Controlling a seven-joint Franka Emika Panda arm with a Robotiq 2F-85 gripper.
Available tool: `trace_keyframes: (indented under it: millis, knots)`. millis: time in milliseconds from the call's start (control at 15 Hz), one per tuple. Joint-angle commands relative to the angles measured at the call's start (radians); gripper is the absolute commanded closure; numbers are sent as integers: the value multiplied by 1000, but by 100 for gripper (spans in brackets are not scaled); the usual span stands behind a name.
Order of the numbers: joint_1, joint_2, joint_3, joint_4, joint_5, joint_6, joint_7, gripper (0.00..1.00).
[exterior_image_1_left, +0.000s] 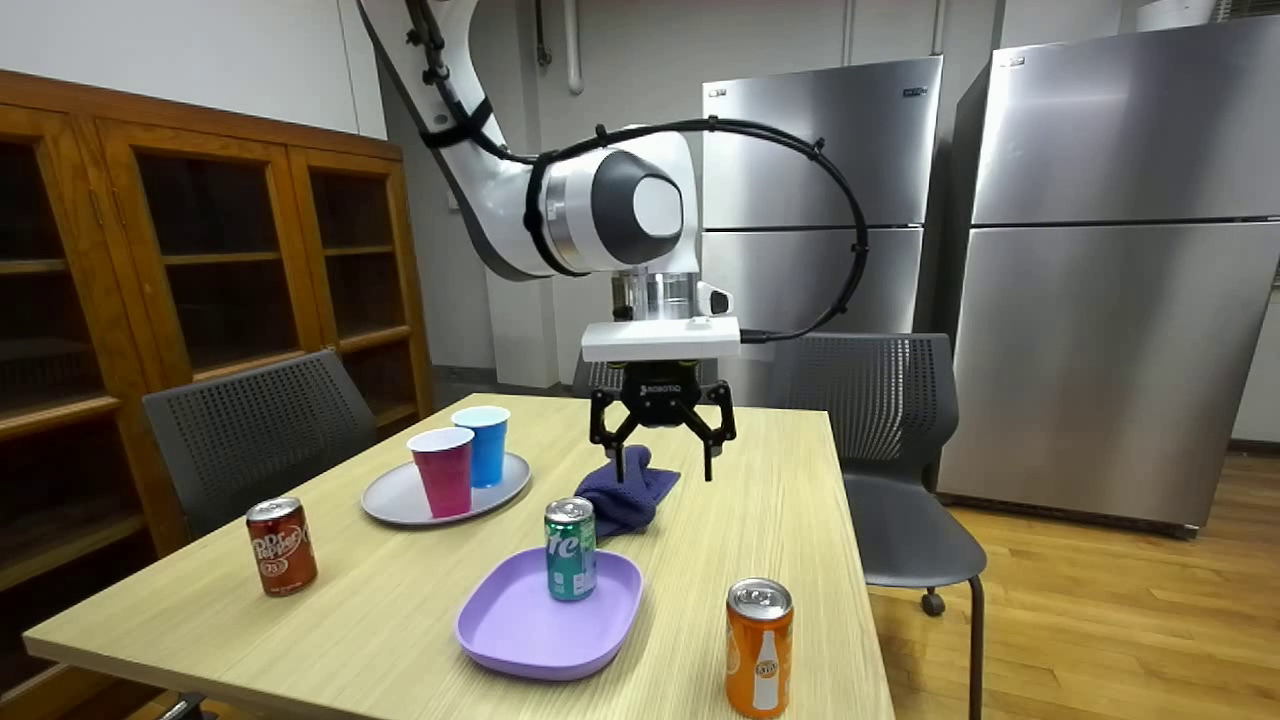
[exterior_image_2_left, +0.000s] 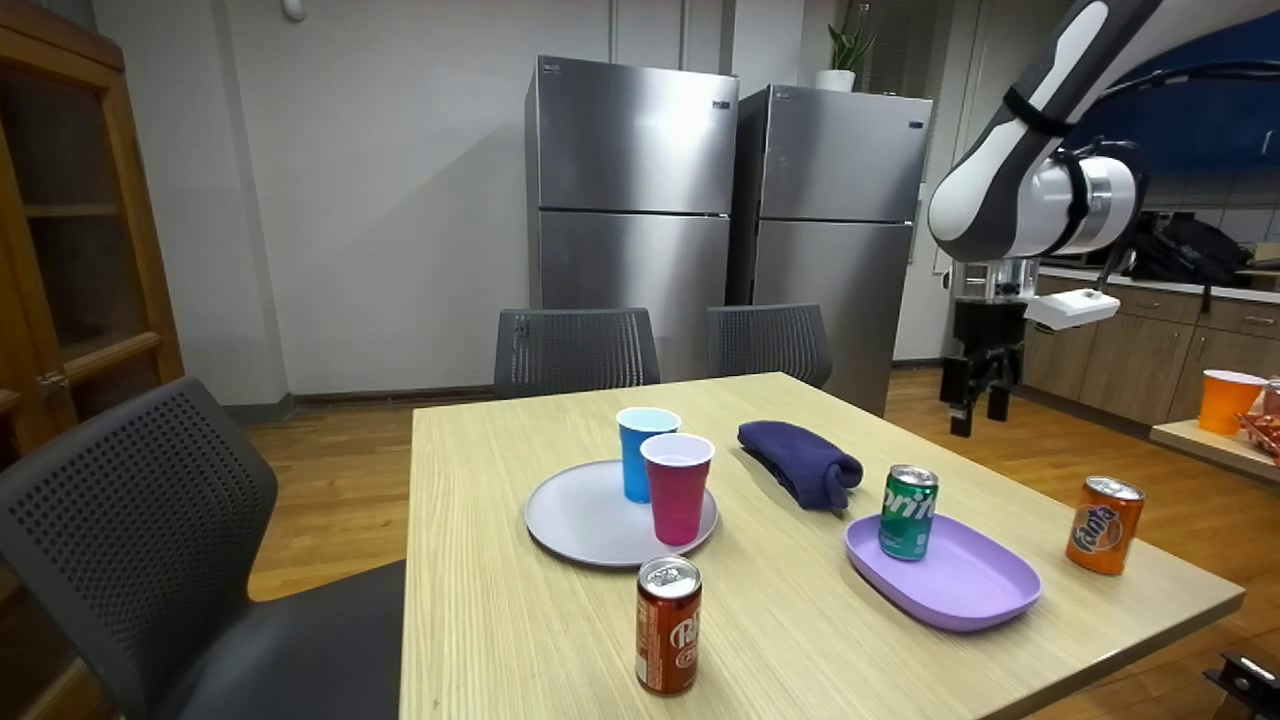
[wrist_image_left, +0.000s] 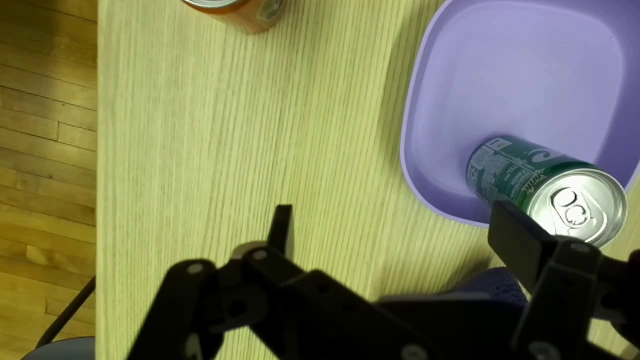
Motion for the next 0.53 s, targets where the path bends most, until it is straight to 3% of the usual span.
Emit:
trace_keyframes:
  millis: [0, 467]
  knots:
    - [-43, -38, 4, -35, 2, 23, -63, 0]
    - [-127, -74, -21, -83, 14, 42, -244, 0]
